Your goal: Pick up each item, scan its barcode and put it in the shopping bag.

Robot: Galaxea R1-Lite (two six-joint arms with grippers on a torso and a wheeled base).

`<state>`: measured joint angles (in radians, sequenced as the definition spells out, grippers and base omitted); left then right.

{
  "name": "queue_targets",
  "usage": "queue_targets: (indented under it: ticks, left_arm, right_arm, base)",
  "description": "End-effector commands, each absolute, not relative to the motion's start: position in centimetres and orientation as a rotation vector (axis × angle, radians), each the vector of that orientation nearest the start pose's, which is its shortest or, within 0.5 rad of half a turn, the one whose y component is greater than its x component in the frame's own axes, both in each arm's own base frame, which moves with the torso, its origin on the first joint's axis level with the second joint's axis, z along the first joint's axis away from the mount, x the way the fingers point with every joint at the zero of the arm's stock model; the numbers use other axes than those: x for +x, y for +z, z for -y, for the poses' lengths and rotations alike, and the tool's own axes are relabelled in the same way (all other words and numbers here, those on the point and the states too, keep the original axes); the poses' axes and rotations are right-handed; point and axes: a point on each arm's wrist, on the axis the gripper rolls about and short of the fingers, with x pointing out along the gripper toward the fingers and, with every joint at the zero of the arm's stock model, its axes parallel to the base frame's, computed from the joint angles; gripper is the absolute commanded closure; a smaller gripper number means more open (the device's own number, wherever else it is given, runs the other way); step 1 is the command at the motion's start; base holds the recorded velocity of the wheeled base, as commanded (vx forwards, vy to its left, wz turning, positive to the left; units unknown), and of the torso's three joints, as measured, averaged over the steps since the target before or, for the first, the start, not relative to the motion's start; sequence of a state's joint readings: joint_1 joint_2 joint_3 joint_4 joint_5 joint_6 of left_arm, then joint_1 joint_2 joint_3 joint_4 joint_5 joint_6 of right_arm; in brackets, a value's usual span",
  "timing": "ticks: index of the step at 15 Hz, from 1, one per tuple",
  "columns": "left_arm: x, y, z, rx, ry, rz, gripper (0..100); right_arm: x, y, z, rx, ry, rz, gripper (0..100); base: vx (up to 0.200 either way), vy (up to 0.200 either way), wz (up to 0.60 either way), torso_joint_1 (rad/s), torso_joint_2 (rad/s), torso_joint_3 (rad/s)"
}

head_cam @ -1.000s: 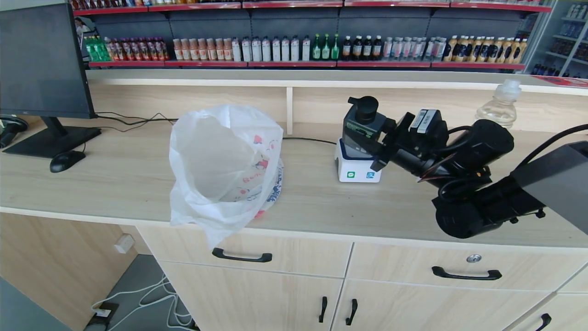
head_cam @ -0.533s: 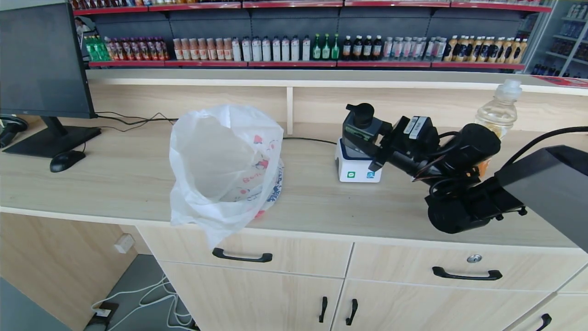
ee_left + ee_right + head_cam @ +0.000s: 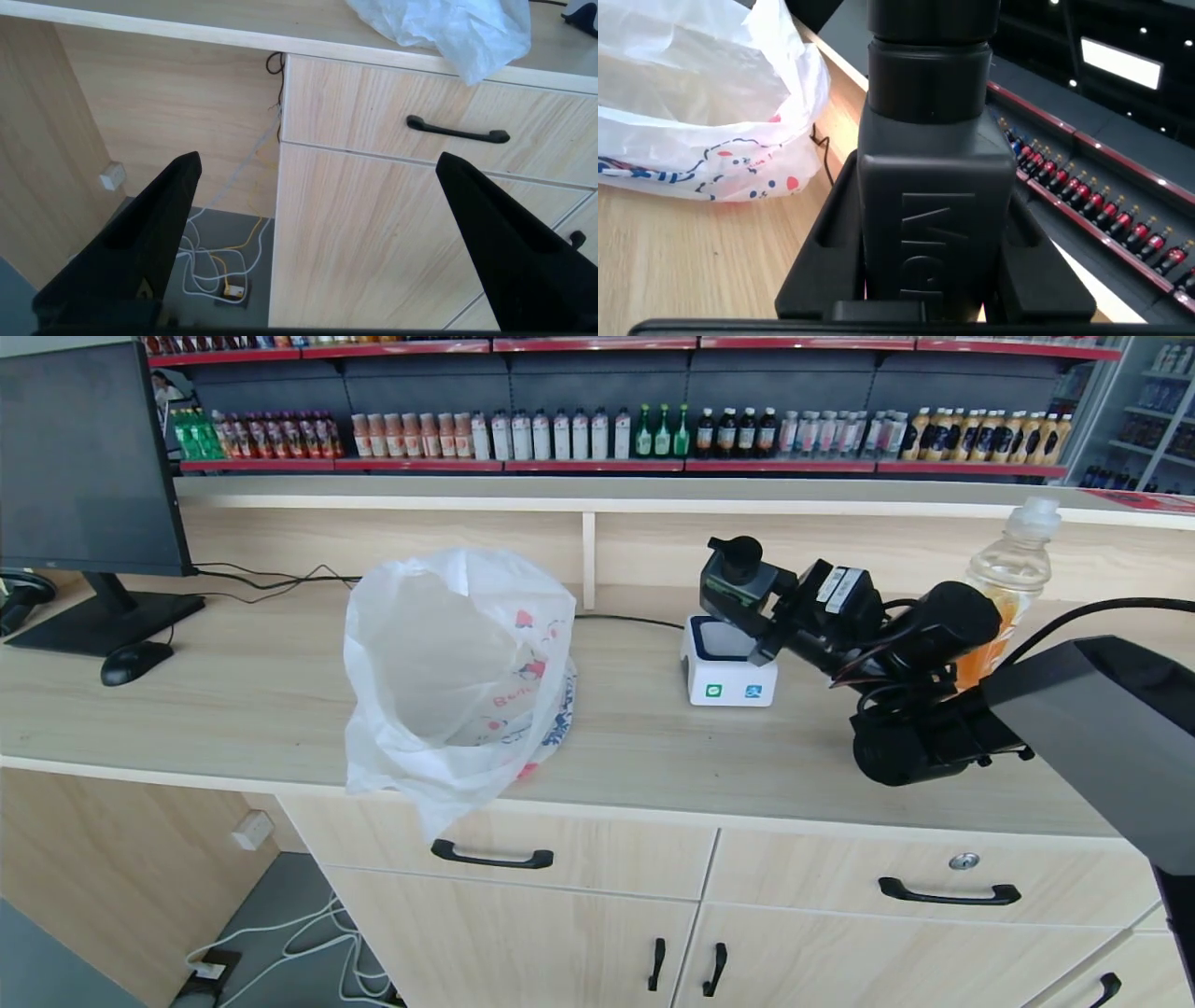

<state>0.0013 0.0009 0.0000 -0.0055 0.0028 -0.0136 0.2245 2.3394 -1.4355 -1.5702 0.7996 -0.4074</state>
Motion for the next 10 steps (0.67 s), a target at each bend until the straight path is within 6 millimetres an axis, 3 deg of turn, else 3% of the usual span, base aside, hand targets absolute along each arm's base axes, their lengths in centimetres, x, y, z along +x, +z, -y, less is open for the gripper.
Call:
queue_targets:
  ticks: [1, 10]
  left_arm:
    - [-2.3, 7.6, 0.0, -0.014, 0.005, 0.005, 0]
    - [-2.3, 7.6, 0.0, -0.014, 0.003, 0.005, 0]
  right_arm:
    - [44.4, 17.7, -11.6, -0.559, 0.843, 0.866, 100]
    - [45.4, 16.7, -10.8, -0.572, 0.836, 0.856, 100]
  base:
    - [0.0, 0.0, 0.0, 0.0, 0.0, 0.0]
    - [0.0, 0.0, 0.0, 0.0, 0.0, 0.0]
